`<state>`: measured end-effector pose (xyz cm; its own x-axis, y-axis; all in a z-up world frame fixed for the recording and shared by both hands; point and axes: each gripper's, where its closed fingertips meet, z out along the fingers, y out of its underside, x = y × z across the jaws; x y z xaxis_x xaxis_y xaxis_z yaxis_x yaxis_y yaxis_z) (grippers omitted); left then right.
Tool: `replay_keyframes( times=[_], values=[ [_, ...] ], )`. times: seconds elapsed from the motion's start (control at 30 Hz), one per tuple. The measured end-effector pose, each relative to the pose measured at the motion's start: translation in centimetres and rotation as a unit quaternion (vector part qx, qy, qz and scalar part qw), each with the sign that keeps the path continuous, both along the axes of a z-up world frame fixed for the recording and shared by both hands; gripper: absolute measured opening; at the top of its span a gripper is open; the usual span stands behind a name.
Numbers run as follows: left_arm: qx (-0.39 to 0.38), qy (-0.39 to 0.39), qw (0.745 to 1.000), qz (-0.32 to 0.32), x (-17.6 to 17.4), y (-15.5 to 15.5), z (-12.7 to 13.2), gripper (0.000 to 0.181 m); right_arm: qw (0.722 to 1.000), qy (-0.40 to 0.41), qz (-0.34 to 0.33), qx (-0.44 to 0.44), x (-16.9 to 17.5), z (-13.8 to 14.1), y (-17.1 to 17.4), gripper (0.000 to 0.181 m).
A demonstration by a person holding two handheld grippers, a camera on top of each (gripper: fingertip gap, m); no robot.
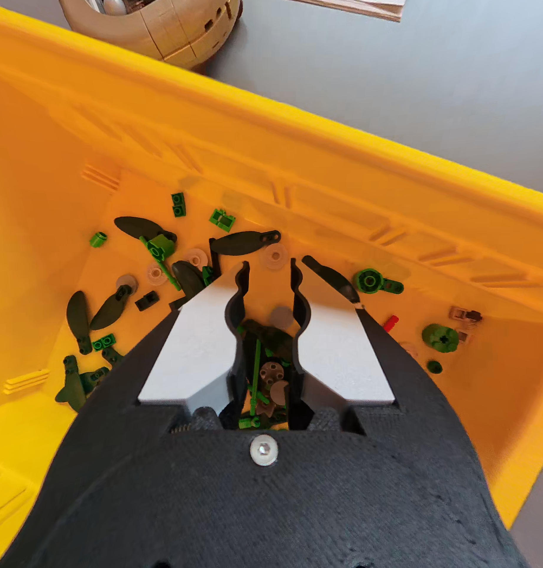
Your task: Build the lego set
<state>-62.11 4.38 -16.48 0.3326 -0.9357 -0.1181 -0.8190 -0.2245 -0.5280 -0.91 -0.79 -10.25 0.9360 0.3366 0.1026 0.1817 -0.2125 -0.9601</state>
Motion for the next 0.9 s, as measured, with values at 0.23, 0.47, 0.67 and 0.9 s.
replay_keyframes(
  times=[0.23,0.47,0.67,0.9],
  values=[
    [-0.016,-0.005,1.000,-0.005,0.68,-0.13,-0.56,0.026,1.000,0.004,0.007,-0.005,-0.19,-0.14,0.01,0.008],
    [-0.030,-0.008,0.999,-0.004,0.89,-0.29,-0.64,0.023,1.000,0.008,0.013,-0.007,-0.38,-0.16,-0.04,0.008],
    [-0.045,-0.015,0.999,0.008,0.79,-0.21,-0.63,0.017,1.000,0.008,0.019,-0.011,-0.62,-0.31,-0.07,0.009],
    [-0.021,0.001,1.000,0.006,0.41,0.03,-0.46,0.016,1.000,0.012,0.023,-0.011,-0.72,-0.27,-0.09,0.009]
  ],
)
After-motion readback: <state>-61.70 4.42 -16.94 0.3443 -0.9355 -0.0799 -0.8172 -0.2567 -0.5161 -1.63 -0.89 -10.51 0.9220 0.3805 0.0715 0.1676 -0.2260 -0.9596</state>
